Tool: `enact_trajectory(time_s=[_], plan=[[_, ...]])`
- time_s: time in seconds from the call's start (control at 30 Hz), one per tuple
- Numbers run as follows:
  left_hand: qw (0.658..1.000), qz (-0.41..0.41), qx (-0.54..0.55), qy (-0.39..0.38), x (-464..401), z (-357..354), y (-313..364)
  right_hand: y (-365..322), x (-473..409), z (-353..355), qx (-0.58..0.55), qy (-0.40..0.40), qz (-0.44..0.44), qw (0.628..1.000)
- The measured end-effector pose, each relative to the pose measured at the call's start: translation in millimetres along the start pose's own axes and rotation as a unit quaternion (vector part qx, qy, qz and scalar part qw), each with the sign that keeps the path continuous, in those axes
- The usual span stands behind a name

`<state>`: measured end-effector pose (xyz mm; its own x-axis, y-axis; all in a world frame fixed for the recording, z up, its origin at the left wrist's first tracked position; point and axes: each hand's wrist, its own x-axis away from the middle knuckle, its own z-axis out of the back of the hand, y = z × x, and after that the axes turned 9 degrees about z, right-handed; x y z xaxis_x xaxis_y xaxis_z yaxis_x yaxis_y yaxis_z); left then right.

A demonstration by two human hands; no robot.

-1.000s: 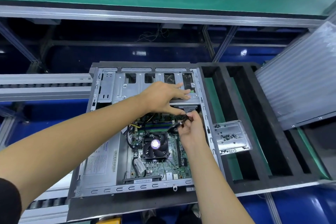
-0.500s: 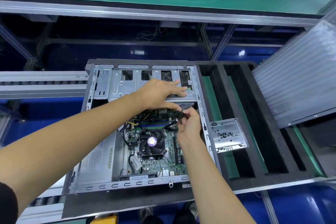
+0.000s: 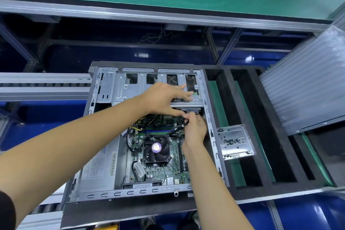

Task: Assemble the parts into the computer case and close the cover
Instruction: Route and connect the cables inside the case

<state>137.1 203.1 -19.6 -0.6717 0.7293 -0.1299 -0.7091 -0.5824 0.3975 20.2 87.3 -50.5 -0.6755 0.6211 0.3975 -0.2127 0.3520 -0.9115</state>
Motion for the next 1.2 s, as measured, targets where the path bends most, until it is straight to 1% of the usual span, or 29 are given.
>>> enact_trajectory(time_s=[0.17, 0.33, 0.4, 0.47, 0.5, 0.53, 0.57, 0.6, 0.63, 0.67, 0.7, 0.73, 0.77, 0.8, 0.83, 0.87, 0.9, 0.93, 0.97, 1.03, 1.07, 1.1, 1.13, 1.17, 1.2], plan=[[1.000, -0.002, 0.006, 0.014, 0.7, -1.2, -0.2, 0.2, -1.5, -1.7, -0.001, 0.007, -0.010, 1.000], [1.000, 0.004, 0.003, 0.011, 1.7, -2.3, -3.0, -8.5, 3.5, 2.4, 0.030, -0.025, -0.012, 0.999], [1.000, 0.010, 0.009, 0.002, 5.2, -0.4, -0.9, -12.1, 7.7, 2.8, 0.049, -0.043, -0.033, 0.997], [1.000, 0.014, 0.008, -0.019, 6.6, 3.2, 2.4, -13.8, 10.2, 3.4, 0.079, -0.064, -0.062, 0.993], [0.999, 0.014, 0.009, -0.030, 8.1, 4.7, 5.1, -14.4, 11.7, 5.2, 0.118, -0.079, -0.060, 0.988], [0.999, 0.016, 0.010, -0.032, 10.0, 5.8, 8.1, -14.7, 12.0, 8.9, 0.188, -0.099, -0.039, 0.976], [1.000, 0.022, 0.011, -0.020, 12.6, 6.6, 10.1, -15.8, 12.9, 13.8, 0.283, -0.128, -0.006, 0.951], [0.999, 0.032, 0.009, 0.004, 17.0, 6.9, 11.5, -16.7, 14.4, 19.7, 0.381, -0.169, 0.029, 0.908], [0.998, 0.042, 0.003, 0.036, 23.4, 6.9, 13.4, -17.2, 16.4, 26.0, 0.472, -0.218, 0.061, 0.852], [0.997, 0.048, -0.008, 0.068, 30.5, 7.4, 15.6, -17.6, 18.3, 31.0, 0.551, -0.263, 0.090, 0.787], [0.995, 0.041, -0.023, 0.090, 37.6, 7.5, 18.6, -17.4, 20.5, 34.8, 0.612, -0.296, 0.113, 0.724], [0.994, 0.020, -0.039, 0.099, 44.4, 8.7, 22.4, -17.3, 23.3, 36.9, 0.652, -0.316, 0.130, 0.677], [0.994, -0.017, -0.047, 0.093, 49.9, 9.7, 26.9, -16.9, 25.7, 38.7, 0.675, -0.327, 0.137, 0.647], [0.995, -0.060, -0.055, 0.065, 55.2, 10.8, 31.6, -16.5, 28.1, 39.3, 0.689, -0.332, 0.130, 0.631], [0.992, -0.105, -0.065, 0.026, 60.0, 10.4, 35.8, -15.8, 30.2, 39.6, 0.696, -0.336, 0.118, 0.623], [0.988, -0.133, -0.077, -0.024, 65.1, 9.1, 41.9, -14.4, 31.4, 40.4, 0.697, -0.344, 0.105, 0.620], [0.983, -0.145, -0.093, -0.070, 69.7, 4.9, 46.7, -12.5, 31.9, 40.8, 0.699, -0.356, 0.095, 0.613], [0.978, -0.142, -0.107, -0.110, 74.8, 1.1, 52.1, -10.8, 32.2, 40.2, 0.705, -0.372, 0.088, 0.597], [0.976, -0.117, -0.120, -0.140, 78.5, -4.8, 58.0, -10.7, 32.6, 39.2, 0.718, -0.391, 0.085, 0.570], [0.977, -0.002, -0.101, -0.188, 81.4, -15.9, 68.0, -12.7, 32.6, 36.2, 0.748, -0.422, 0.074, 0.506], [0.973, 0.065, -0.061, -0.213, 80.8, -19.9, 73.0, -16.3, 33.1, 34.6, 0.760, -0.441, 0.063, 0.473], [0.968, 0.106, -0.027, -0.227, 78.6, -23.8, 77.1, -22.6, 33.7, 33.1, 0.767, -0.463, 0.054, 0.441], [0.967, 0.103, -0.014, -0.232, 78.0, -27.7, 78.9, -31.3, 32.6, 31.4, 0.770, -0.482, 0.047, 0.414], [0.963, 0.122, 0.001, -0.239, 78.4, -28.7, 83.2, -41.9, 30.2, 29.0, 0.770, -0.497, 0.045, 0.397], [0.956, 0.148, 0.029, -0.251, 78.2, -31.7, 86.4, -55.1, 26.7, 26.4, 0.768, -0.505, 0.049, 0.392]])
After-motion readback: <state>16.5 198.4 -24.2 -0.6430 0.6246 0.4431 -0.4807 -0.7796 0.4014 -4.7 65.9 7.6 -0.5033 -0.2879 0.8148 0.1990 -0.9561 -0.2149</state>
